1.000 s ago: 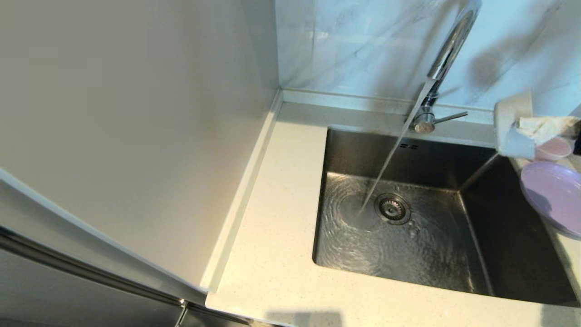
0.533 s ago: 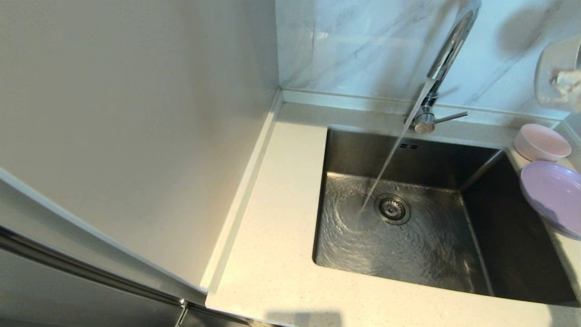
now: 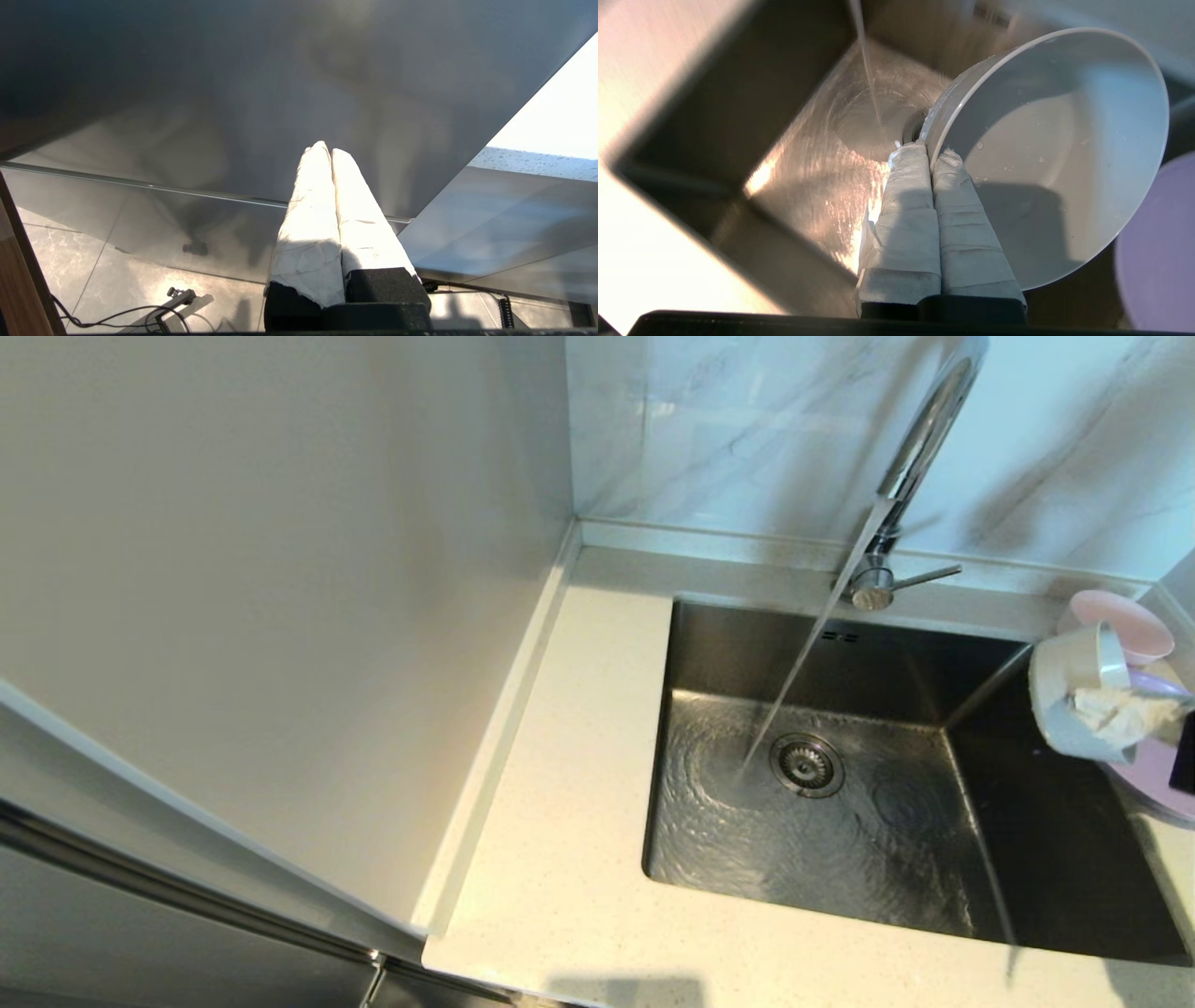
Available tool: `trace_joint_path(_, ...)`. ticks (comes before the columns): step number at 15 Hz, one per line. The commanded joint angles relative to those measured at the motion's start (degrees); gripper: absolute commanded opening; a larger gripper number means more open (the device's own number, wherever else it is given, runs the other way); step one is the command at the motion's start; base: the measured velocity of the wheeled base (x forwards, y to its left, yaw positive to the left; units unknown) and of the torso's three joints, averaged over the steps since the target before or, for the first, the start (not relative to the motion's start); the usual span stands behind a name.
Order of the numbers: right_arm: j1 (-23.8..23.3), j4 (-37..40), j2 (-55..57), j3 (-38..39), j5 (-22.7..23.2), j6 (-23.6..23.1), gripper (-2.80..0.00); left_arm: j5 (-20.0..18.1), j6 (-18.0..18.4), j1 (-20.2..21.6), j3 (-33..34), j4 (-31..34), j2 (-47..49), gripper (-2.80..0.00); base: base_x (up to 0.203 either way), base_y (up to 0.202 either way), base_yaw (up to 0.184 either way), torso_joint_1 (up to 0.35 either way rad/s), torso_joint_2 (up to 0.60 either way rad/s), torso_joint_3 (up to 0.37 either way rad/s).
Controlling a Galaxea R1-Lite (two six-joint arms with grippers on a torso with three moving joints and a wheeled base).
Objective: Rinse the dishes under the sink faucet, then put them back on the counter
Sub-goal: Place the bowl on the table
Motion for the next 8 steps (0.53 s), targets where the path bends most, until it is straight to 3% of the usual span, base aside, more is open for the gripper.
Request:
trace_joint_path(1, 0.42, 11.78, 2.1, -20.42, 0.54, 11.32, -2.8, 0.03, -0.02, 0.0, 0.0, 0.0, 0.0, -2.8, 0.0, 0.0, 0.0, 0.0, 0.0, 0.0)
trace_joint_path(3, 0.68, 25.16, 5.05, -39.99, 2.06, 26.09, -2.8, 0.03, -0.02, 0.0, 0.0, 0.0, 0.0, -2.8, 0.0, 0.0, 0.0, 0.0, 0.0, 0.0)
trace_joint_path(4, 0.8, 31.37, 7.06, -46.52, 3.12, 37.43, -2.8, -0.05, -0.02, 0.0, 0.0, 0.0, 0.0, -2.8, 0.0, 0.0, 0.0, 0.0, 0.0, 0.0)
trace_joint_path(5, 0.91, 36.05, 9.43, -50.64, 4.68, 50.01, -2.8, -0.04, -0.02, 0.0, 0.0, 0.0, 0.0, -2.8, 0.0, 0.0, 0.0, 0.0, 0.0, 0.0)
trace_joint_path(8, 0.56, 38.46, 17.15, -52.42, 10.93, 74.88, -2.8, 0.03, -0.02, 0.0, 0.0, 0.0, 0.0, -2.8, 0.0, 0.0, 0.0, 0.0, 0.0, 0.0)
